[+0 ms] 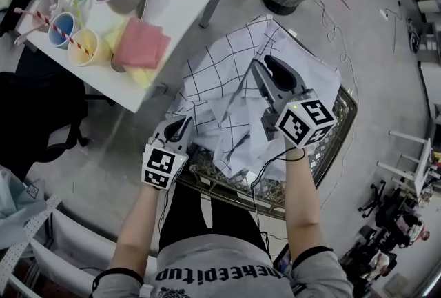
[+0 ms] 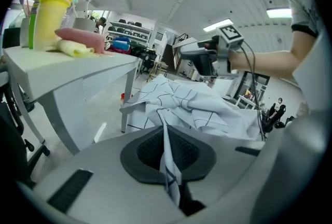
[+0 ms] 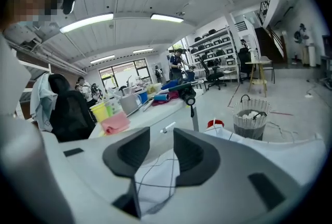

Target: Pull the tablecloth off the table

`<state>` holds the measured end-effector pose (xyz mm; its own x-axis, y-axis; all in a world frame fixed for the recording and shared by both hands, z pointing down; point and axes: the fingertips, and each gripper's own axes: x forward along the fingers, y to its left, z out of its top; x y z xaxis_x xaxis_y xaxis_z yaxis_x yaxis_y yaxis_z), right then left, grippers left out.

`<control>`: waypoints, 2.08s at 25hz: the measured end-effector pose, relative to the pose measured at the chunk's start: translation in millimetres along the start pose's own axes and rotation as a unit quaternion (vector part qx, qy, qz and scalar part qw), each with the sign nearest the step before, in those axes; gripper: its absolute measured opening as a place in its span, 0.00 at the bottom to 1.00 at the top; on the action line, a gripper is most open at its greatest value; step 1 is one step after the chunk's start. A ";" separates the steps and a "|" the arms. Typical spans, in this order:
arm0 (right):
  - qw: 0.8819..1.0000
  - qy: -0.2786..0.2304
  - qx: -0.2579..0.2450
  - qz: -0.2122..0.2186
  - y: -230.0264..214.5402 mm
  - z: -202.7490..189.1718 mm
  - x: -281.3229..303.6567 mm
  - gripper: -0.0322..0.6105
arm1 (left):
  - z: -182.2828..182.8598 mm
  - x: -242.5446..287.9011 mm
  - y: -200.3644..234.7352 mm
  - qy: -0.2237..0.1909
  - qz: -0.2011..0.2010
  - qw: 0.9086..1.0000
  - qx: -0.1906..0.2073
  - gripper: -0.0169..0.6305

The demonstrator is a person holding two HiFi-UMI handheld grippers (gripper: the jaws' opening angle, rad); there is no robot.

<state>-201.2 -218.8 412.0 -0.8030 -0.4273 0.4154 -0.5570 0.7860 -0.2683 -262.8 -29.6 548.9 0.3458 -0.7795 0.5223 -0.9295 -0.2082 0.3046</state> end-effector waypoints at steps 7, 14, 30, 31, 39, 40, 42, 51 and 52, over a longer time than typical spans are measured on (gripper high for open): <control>0.999 0.034 -0.013 -0.021 -56.8 15.5 49.7 0.31 | 26.4 -9.2 -17.1 -0.027 -0.003 1.000 0.009 0.05; 0.989 0.121 -0.078 -0.043 -74.5 -12.4 112.7 0.45 | 33.0 -8.9 -25.9 -0.037 -0.001 0.999 0.003 0.05; 0.968 0.193 -0.065 -0.149 -126.9 -61.5 128.7 0.15 | 37.1 -9.7 -24.3 -0.039 -0.001 0.999 0.012 0.05; 0.969 0.185 -0.068 -0.148 -124.9 -57.2 126.7 0.11 | 37.4 -10.1 -24.4 -0.040 -0.001 0.999 0.012 0.05; 0.985 0.113 -0.040 -0.125 -114.6 -7.6 91.6 0.07 | 56.3 -20.1 -39.3 -0.052 -0.020 0.998 0.008 0.05; 0.986 0.107 -0.037 -0.122 -114.7 -1.6 85.8 0.07 | 60.8 -22.0 -43.7 -0.055 -0.024 0.998 0.012 0.05; 0.988 0.094 -0.030 -0.115 -115.8 11.3 73.0 0.07 | 70.8 -25.2 -53.8 -0.061 -0.034 0.997 0.022 0.05; 0.996 0.042 -0.001 -0.072 -126.4 58.1 0.1 0.08 | 111.2 -32.9 -132.4 -0.078 -0.107 0.988 0.076 0.05; 0.997 0.038 0.002 -0.068 -128.4 61.3 -8.7 0.07 | 113.8 -33.0 -142.7 -0.079 -0.117 0.987 0.079 0.05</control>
<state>-135.7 -343.4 389.5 -0.7015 -0.4955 0.5123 -0.6614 0.7204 -0.2088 -156.2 -41.4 397.5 0.5403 -0.7790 0.3183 -0.8395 -0.4727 0.2679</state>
